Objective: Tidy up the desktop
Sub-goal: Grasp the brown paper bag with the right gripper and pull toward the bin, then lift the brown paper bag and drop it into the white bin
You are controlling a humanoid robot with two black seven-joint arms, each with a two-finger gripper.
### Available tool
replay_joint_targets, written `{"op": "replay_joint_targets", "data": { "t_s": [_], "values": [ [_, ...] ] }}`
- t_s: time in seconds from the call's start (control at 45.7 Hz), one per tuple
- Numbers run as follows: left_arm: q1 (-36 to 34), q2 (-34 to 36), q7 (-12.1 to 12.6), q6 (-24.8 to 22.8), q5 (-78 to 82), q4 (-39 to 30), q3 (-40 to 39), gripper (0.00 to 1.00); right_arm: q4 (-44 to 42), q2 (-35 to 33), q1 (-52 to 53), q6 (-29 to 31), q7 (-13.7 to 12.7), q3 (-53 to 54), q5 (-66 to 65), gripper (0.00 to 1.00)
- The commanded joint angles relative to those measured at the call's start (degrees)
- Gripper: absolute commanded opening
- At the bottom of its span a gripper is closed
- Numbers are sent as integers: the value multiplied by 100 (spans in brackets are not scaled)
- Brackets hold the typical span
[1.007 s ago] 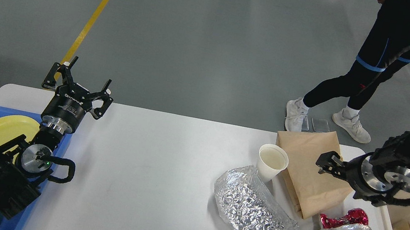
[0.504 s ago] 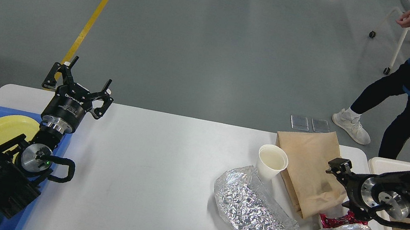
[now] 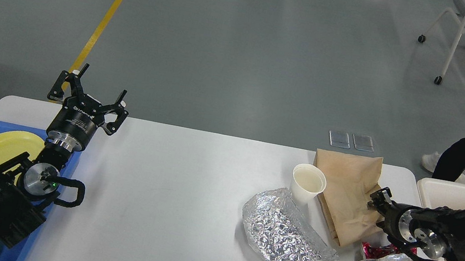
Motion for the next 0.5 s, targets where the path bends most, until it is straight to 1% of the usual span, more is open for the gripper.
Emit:
{"op": "replay_joint_targets", "data": {
  "t_s": [0.0,0.241,0.394,0.482],
  "values": [
    [1,-1,0,-3,0,0,0,97,78,63,6,-70,8,92,-1,0],
    [1,-1,0,-3,0,0,0,97,219,-42,138,-9,-1,83,-1,0],
    [1,-1,0,-3,0,0,0,97,376,-288,384,70,8,39,-89,0],
    [1,-1,0,6,0,0,0,97,588,-525,796,376,17,-92,-273,0]
  ]
}}
